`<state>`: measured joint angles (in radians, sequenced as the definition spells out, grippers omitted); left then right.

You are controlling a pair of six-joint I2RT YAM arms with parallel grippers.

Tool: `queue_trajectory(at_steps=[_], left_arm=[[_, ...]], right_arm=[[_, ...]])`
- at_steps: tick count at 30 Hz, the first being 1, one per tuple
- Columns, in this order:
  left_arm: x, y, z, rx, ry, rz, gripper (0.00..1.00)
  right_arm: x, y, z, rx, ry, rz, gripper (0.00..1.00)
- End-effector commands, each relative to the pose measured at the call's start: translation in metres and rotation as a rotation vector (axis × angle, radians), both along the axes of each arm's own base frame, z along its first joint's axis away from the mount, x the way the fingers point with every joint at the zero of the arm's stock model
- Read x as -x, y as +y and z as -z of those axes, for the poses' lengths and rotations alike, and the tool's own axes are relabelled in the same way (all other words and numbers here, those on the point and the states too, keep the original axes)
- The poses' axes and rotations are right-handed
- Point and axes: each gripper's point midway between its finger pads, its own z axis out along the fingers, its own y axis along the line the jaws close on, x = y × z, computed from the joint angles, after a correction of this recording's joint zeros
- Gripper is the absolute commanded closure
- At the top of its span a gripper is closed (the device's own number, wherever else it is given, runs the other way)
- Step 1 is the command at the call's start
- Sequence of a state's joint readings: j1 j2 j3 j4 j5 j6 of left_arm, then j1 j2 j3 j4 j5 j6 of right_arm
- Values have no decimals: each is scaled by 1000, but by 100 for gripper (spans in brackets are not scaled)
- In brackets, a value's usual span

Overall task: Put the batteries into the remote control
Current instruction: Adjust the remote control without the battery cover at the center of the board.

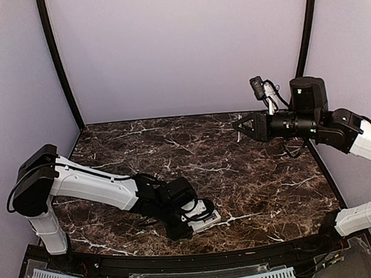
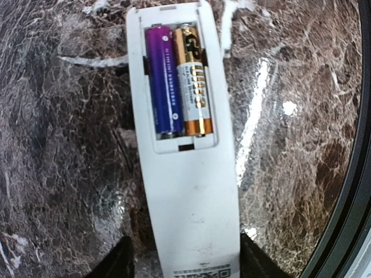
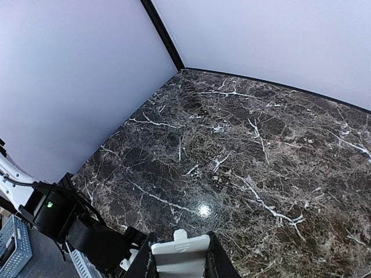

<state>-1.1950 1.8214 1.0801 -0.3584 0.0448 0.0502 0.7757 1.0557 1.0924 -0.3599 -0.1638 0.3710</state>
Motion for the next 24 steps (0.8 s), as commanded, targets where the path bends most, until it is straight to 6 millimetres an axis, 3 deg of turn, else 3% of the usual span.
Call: queue_trajectory(at_steps=[1,5,14,16,21,24], left_arm=[[3,11,7,-66,1,43,48],[1,17,4,-80,-38,90,62],[10,32,-5,-109,-87,316,63],[10,34,-6,-116,-96,353,61],[5,28,-23,-83,-138,362,37],[1,14,-60,53,-168,310,30]], right_arm=[[1,-5,-4,-13,-13,10,95],[3,-7,-3,-4,-14,5,96],[11,-1,11,64,-4,-75,96],[14,3,15,81,-1,-113,96],[23,14,27,127,-11,-229,96],[28,20,36,157,-21,-295,96]])
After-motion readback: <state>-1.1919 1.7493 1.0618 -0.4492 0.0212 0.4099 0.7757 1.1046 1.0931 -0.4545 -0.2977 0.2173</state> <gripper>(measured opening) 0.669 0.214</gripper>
